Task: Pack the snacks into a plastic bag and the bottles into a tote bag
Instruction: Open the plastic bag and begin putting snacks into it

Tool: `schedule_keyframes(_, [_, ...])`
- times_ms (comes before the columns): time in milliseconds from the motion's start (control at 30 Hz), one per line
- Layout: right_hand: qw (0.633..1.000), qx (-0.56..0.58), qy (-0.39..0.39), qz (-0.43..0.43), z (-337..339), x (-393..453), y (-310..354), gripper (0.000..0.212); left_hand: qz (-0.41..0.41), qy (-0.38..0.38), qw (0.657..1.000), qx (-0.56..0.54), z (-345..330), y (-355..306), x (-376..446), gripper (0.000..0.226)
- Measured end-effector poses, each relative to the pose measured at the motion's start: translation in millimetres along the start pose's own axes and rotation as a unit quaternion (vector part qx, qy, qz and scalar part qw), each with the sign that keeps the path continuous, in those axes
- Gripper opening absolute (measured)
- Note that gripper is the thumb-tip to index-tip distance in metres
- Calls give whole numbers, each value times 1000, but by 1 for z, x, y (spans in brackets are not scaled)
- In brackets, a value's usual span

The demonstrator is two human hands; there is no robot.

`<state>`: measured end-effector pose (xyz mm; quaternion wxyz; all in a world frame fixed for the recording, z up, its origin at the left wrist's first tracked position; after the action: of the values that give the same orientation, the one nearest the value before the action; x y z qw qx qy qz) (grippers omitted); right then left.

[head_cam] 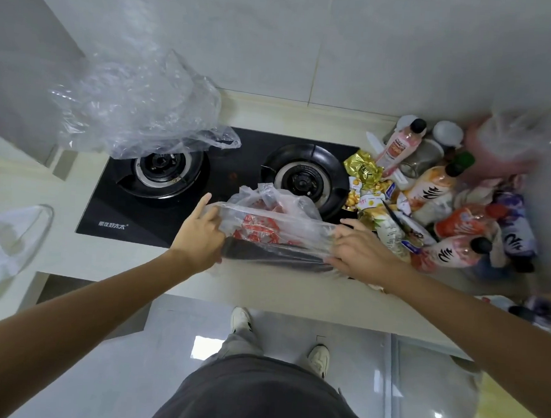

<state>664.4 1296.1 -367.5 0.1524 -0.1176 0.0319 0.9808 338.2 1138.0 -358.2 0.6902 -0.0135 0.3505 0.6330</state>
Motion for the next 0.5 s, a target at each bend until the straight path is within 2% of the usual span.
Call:
schedule_keyframes(100, [999,42,-9,18,-6,-13,-3,20,8,37,999,-3,11,-16,-14,71])
schedule_keyframes(200, [999,37,1,10,-8,-26,-3,35,6,58,998,-17,14,-32,-24,75])
schedule_keyframes(333, [999,9,36,21,-4,-44,-6,43,-15,56,998,-19,7,-49,-37,27])
schedule_keyframes(400, [999,-5,49,20,-4,-53,-8,47,-19,64,997,-27,6,-57,-42,21])
schedule_keyframes(500, [999,-31,18,-5,-6,-64,-9,44,-7,53,996,-68,11,-70,-47,24])
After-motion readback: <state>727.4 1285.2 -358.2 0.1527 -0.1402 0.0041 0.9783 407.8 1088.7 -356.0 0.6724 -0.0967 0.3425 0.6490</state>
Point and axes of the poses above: each hand's wrist, its own x-axis towards the middle knuckle, its own z-axis out of the back of the hand, y = z × x, the point moved 1 cm from there along x, towards the middle knuckle, and after that the axes turned 6 degrees about y, right-handed, at the moved point
